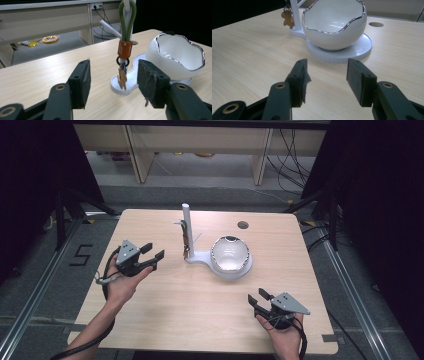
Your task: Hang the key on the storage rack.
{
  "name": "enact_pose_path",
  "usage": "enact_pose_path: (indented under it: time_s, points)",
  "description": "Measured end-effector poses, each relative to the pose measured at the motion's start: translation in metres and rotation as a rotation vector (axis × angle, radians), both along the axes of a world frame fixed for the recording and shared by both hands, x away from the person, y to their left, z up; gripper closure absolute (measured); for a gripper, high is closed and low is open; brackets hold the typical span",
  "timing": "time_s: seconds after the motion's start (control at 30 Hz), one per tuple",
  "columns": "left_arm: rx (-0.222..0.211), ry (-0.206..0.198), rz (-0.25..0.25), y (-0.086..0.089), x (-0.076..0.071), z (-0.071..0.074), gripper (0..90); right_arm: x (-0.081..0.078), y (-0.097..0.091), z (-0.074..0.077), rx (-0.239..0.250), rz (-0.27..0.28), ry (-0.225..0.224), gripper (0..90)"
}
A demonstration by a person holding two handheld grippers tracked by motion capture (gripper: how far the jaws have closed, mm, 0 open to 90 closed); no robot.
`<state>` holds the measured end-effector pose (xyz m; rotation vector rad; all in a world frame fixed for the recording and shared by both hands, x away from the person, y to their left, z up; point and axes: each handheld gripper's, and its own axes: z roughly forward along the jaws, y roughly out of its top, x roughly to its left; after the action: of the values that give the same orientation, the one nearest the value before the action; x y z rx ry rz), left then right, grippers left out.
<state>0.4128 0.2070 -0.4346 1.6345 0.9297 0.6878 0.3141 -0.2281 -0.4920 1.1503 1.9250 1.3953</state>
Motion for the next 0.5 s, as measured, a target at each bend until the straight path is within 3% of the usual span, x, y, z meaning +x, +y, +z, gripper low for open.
enact_pose_path:
  time_s: [0.07, 0.13, 0.23, 0.27, 0.3, 0.5]
  points:
    - [-0.01, -0.003, 0.012, 0.004, -0.007, -0.005, 42.1, -0.002, 0.0, 0.001, -0.007, -0.02, 0.025, 52.0]
    - [-0.008, -0.006, 0.022, 0.008, -0.014, -0.01, 40.8, -0.001, -0.002, 0.0, -0.023, -0.003, 0.014, 51.9]
    - [-0.002, -0.002, 0.036, 0.013, -0.022, -0.02, 39.5, -0.002, -0.001, -0.002, -0.004, -0.017, 0.012, 51.8]
    - [-0.002, 0.002, 0.039, 0.014, -0.024, -0.022, 39.2, -0.001, -0.002, -0.003, -0.027, -0.011, -0.002, 51.7]
    - [-0.001, 0.007, 0.042, 0.017, -0.026, -0.026, 38.9, -0.002, -0.002, -0.002, -0.012, -0.01, 0.019, 51.7]
    - [-0.005, 0.012, 0.054, 0.026, -0.041, -0.046, 37.8, -0.001, -0.004, -0.004, -0.017, -0.018, 0.02, 51.4]
